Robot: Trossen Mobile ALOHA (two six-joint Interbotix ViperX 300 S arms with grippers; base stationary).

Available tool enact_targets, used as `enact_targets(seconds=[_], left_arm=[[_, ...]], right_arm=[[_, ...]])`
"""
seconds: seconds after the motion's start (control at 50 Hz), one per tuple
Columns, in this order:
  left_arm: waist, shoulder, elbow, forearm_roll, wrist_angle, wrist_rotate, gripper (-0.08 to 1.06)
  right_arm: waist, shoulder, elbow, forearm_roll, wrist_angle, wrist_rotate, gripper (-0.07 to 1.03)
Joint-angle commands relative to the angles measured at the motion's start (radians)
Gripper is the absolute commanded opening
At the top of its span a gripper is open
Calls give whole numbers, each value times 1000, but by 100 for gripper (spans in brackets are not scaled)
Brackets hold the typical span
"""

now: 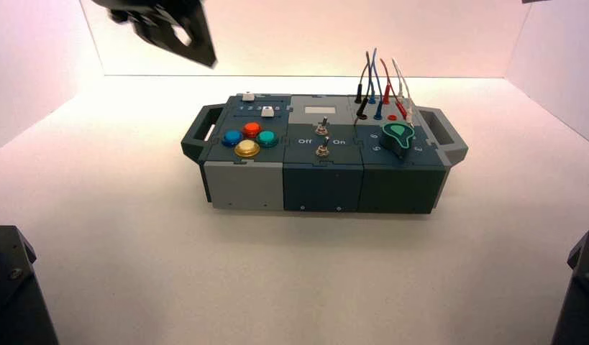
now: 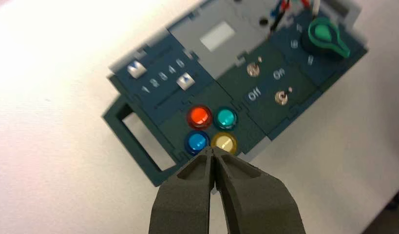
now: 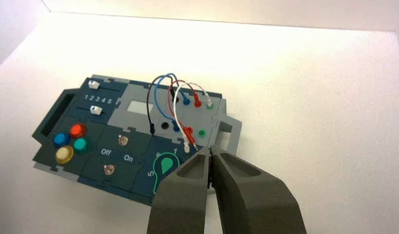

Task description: Push the yellow button with the left gripper.

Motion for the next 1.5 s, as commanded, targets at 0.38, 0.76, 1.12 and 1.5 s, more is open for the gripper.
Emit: enact_targets(seconds=[0.38,0.76,1.12,1.5], left_arm=[[-35,334,-189,0,95,130,-3],[-86,443,-224,-3,121,141,-3],[-89,451,-225,-2,121,149,-3],[-87,491,-227,6,120,152,-3]], right_arm=[[2,57,-38,5,-3,6,-2],[0,63,-40,5,-3,6,-2],[0,61,-40,5,-3,6,-2],[0,52,-40,5,-3,6,-3]])
